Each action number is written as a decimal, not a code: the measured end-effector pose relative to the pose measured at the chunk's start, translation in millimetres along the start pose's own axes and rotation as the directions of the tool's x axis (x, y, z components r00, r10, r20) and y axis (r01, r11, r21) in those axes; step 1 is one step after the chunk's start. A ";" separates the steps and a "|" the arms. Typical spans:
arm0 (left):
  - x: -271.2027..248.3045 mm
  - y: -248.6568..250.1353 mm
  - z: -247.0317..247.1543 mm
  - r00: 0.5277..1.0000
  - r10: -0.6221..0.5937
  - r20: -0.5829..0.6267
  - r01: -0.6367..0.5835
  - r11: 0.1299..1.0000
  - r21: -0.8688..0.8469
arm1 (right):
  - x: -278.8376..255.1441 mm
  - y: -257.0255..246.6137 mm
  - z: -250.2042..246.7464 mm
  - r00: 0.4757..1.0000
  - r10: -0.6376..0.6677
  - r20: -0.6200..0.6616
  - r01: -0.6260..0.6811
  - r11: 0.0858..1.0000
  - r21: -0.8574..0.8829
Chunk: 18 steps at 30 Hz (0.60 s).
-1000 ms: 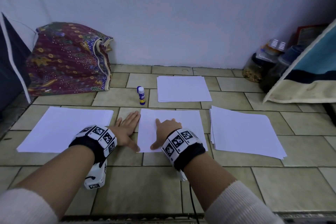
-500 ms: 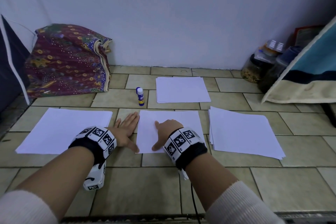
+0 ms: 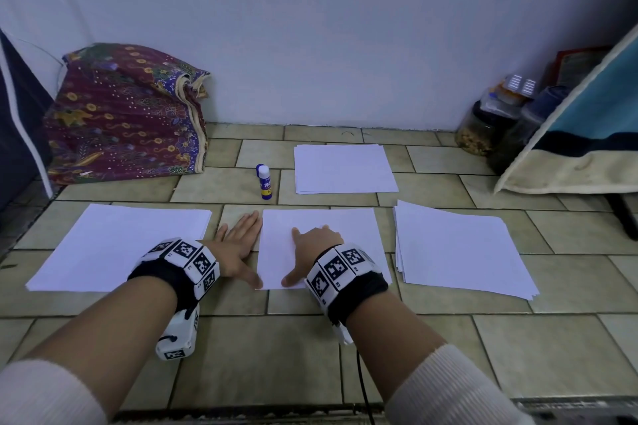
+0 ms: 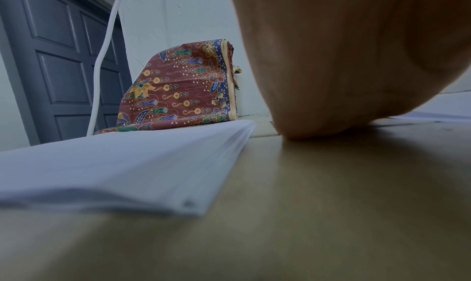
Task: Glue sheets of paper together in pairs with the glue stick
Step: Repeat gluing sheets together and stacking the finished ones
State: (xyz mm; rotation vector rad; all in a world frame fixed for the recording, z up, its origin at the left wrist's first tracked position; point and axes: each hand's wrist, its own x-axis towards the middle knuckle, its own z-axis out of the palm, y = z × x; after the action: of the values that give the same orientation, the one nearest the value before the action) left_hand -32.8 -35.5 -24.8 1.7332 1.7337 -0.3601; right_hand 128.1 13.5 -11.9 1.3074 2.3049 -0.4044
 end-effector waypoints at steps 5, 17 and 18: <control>-1.2 -2.6 -0.9 1.000 0.013 0.016 -0.014 1.000 0.022 | 6.4 -1.6 0.3 1.000 0.001 -0.002 -0.001 1.000 0.016; 0.3 -8.5 -2.3 0.997 0.054 0.046 -0.056 0.998 0.039 | 12.3 -3.4 -4.5 0.997 0.058 -0.043 -0.056 0.998 0.031; 0.3 -9.3 -3.7 0.997 0.058 0.056 -0.060 0.998 0.025 | 12.2 -3.2 -4.2 0.997 0.056 -0.049 -0.055 0.998 0.029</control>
State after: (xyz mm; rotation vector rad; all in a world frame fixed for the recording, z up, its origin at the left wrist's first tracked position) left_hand -42.7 -33.8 -24.5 1.7730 1.6423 -0.4030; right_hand 118.9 22.8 -14.6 1.4070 2.3055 -0.3912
